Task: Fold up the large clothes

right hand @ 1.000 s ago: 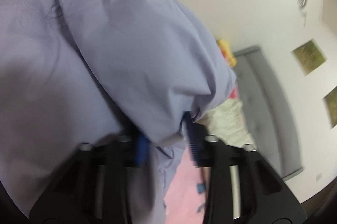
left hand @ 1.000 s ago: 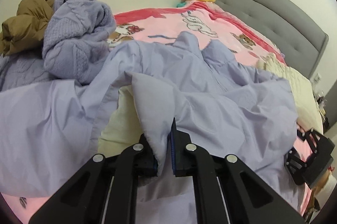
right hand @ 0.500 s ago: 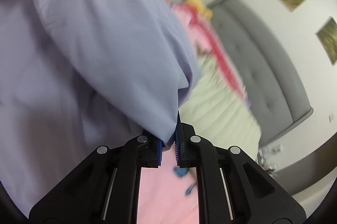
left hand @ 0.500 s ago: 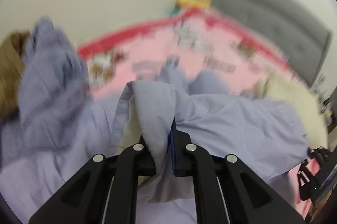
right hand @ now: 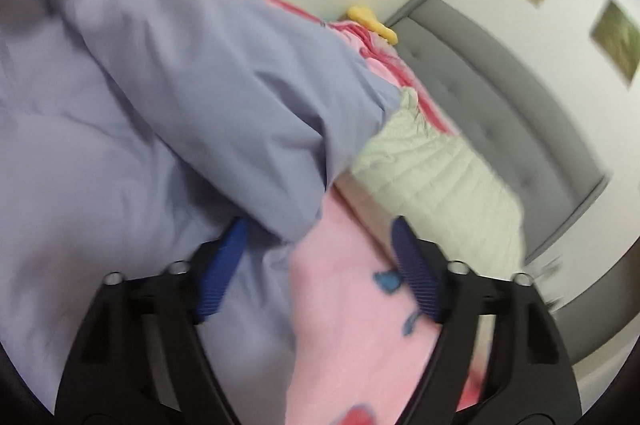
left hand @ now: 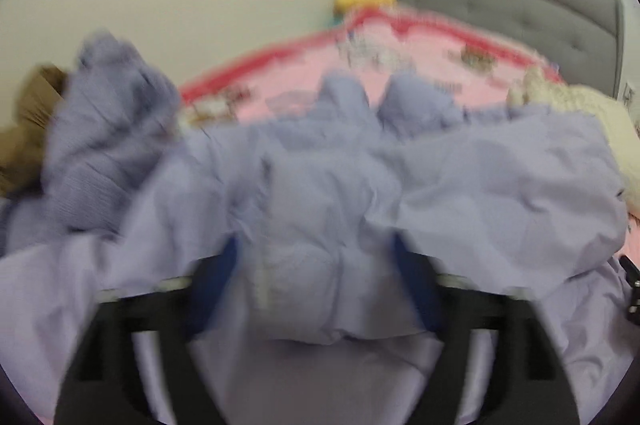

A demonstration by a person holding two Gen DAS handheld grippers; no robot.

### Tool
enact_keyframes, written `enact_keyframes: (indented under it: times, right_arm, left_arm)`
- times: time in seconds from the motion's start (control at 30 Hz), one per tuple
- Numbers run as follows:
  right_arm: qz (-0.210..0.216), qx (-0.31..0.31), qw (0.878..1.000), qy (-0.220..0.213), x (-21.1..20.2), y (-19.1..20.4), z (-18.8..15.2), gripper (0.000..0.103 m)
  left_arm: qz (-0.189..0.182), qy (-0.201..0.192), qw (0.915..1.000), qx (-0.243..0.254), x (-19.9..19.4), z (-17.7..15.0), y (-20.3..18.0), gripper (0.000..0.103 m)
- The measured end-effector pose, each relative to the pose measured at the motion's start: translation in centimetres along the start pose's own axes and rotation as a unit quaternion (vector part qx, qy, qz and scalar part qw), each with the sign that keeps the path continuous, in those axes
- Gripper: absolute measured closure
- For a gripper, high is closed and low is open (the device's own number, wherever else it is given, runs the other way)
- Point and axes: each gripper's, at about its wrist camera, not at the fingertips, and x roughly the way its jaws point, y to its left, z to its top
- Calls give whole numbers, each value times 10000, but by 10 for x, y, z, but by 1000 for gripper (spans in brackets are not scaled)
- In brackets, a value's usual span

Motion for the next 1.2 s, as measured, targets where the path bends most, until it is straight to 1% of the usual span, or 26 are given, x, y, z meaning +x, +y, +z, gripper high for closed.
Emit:
enact_keyframes:
  times: [0.03,0.07,0.1,0.13,0.17,0.2,0.23,0.27,0.3,0.33,0.37,0.4,0.43,0.47,0.5,0.53,0.57,0.63,0.67,0.7,0.73,0.87,0.93,1.0,1.07,1.2]
  right_arm:
    - [323,197,9993,-1,1,-6,-5,30]
    - [558,341,9979,42,1,-7,-8,31]
    - [935,601,9937,134,6,-12,-12,34]
    - [1369,959,9856,249,13,-23,-14,41]
    - [1650,1267,9776,308,25,-33,-16,46]
    - [1907,1590,9681,326,34,-42,-16,50]
    - [2086,1992,9570,301,42,-52,-14,55]
    - [2230,2362,9457,141,46,-63,-10,57]
    - [2278,2550,9397,31,43,-64,-10,60]
    - [2358,2835,9294,-153,42,-73,-6,60]
    - [2544,3183,9125,-370,45,-84,1,61]
    - [2647,3358,9028,-452,47,-89,6,65]
    - [2747,3509,8937,-512,51,-91,14,70]
    - [2784,3553,8911,-475,54,-90,22,71]
    - [2811,3534,8915,-359,60,-89,28,71]
    - [2816,3426,8962,-110,73,-88,41,72]
    - [2675,3230,9075,224,87,-81,50,72]
    - [2493,2911,9212,669,100,-63,61,74]
    - [2369,2738,9276,920,110,-56,65,74]
    - [2245,2646,9314,1099,117,-50,67,75]
    - [2146,2601,9344,1151,113,-41,59,76]
    - [1798,2396,9423,1492,126,-21,57,76]
    - [1594,2178,9503,1552,129,-13,62,76]
    - [1468,2033,9549,1591,132,-6,67,76]
    - [1411,1969,9556,1679,137,-4,70,76]
    - [1472,1948,9545,1715,137,-7,68,75]
  left_arm:
    - [128,-272,9995,-35,-12,0,3,13]
    - [176,-459,9987,-113,-23,-1,5,13]
    - [215,-655,9974,-224,-35,-2,6,13]
    - [173,-837,9959,-286,-45,-1,5,11]
    - [15,-919,9954,-264,-49,3,1,8]
    - [-132,-876,9959,-206,-48,7,-5,8]
    - [-325,-755,9965,-114,-44,13,-12,8]
    - [-563,-553,9969,3,-37,19,-19,8]
    - [-698,-261,9971,179,-22,29,-31,8]
    - [-705,-68,9971,285,-14,33,-38,8]
    - [-597,231,9971,413,3,39,-48,8]
    - [-537,356,9969,449,13,41,-53,8]
    - [-594,582,9955,448,25,41,-58,8]
    - [-728,898,9926,361,41,41,-61,8]
    - [-777,1168,9898,257,53,39,-62,8]
    - [-808,1304,9880,164,60,34,-63,8]
    - [-841,1417,9863,39,68,31,-62,8]
    - [-929,1619,9820,-274,81,22,-56,8]
    - [-970,1668,9806,-340,82,18,-55,8]
    - [-1007,1725,9791,-385,86,15,-53,8]
    - [-1020,1750,9786,-373,88,13,-52,8]
    - [-955,1829,9784,-113,91,9,-55,8]
    - [-937,1851,9782,-65,90,8,-55,8]
    - [-932,1839,9785,-60,89,6,-55,8]
    - [-916,1850,9785,-38,90,5,-55,7]
    - [-827,1918,9779,27,89,7,-59,7]
